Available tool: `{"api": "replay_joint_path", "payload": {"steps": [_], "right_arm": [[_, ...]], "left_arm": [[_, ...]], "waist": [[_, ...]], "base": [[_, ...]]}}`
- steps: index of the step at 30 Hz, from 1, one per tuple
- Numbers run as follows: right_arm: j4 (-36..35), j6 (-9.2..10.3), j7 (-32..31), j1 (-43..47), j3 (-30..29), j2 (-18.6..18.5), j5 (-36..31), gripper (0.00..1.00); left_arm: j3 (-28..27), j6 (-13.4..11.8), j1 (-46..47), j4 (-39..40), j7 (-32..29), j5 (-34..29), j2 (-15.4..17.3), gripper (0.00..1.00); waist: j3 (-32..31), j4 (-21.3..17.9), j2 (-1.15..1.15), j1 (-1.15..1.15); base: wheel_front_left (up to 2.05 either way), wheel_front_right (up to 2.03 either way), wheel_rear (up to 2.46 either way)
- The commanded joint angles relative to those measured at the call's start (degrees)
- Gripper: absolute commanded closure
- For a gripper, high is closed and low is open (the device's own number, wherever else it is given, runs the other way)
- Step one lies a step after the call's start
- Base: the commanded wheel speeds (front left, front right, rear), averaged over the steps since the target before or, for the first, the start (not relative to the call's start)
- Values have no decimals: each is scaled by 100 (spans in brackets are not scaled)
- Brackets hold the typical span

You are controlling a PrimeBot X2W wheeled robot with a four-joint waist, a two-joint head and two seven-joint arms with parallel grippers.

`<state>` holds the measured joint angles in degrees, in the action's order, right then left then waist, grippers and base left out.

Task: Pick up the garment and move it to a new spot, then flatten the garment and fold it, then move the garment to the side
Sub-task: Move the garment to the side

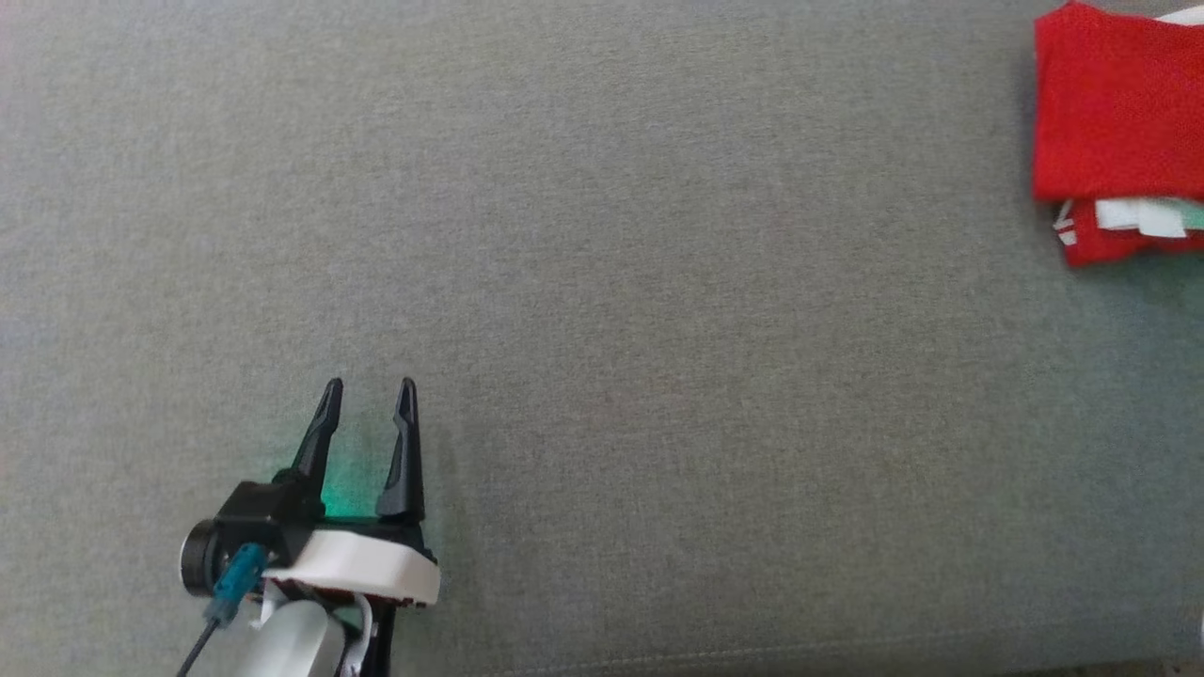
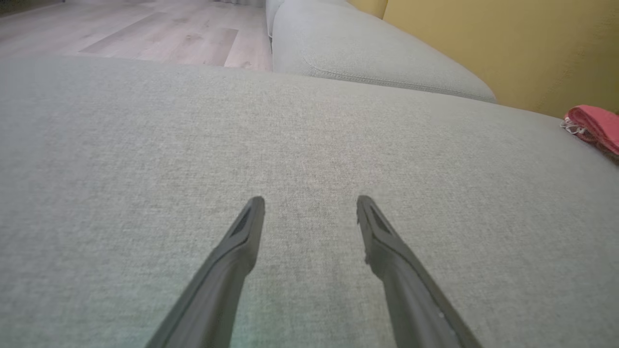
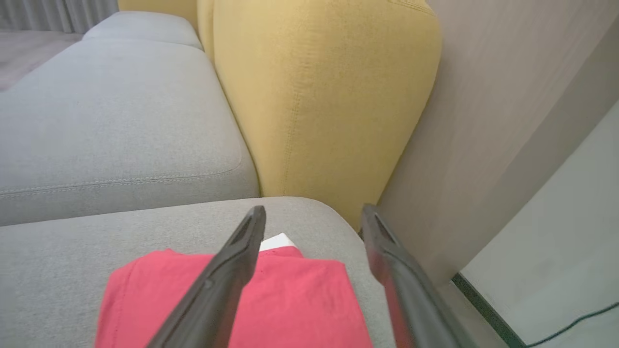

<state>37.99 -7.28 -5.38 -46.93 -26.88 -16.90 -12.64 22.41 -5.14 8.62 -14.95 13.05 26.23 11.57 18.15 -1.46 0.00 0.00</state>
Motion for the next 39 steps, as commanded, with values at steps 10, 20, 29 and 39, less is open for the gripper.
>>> {"api": "replay_joint_path", "payload": {"steps": [10, 20, 29, 39], "right_arm": [[-401, -21, 339, -260, 1352, 149, 648, 0], [-923, -21, 604, 704, 2341, 703, 1338, 0], [-1664, -21, 1047, 2420, 2708, 1309, 1613, 0], [-2864, -21, 1422, 4557, 2957, 1400, 2385, 0]], "left_arm": [[-232, -129, 27, 231, -21, 77, 160, 0], [-498, -232, -261, 152, 85, 314, 123, 0], [-612, -329, -729, 162, 131, 440, 93, 0], [-560, -330, -1103, 272, 134, 475, 149, 0]], "waist": [[-478, -94, 0, 0], [-1274, 69, 0, 0], [-1853, 211, 0, 0], [-2046, 379, 0, 0]], "base": [[0, 0, 0], [0, 0, 0], [0, 0, 0], [0, 0, 0]]}}
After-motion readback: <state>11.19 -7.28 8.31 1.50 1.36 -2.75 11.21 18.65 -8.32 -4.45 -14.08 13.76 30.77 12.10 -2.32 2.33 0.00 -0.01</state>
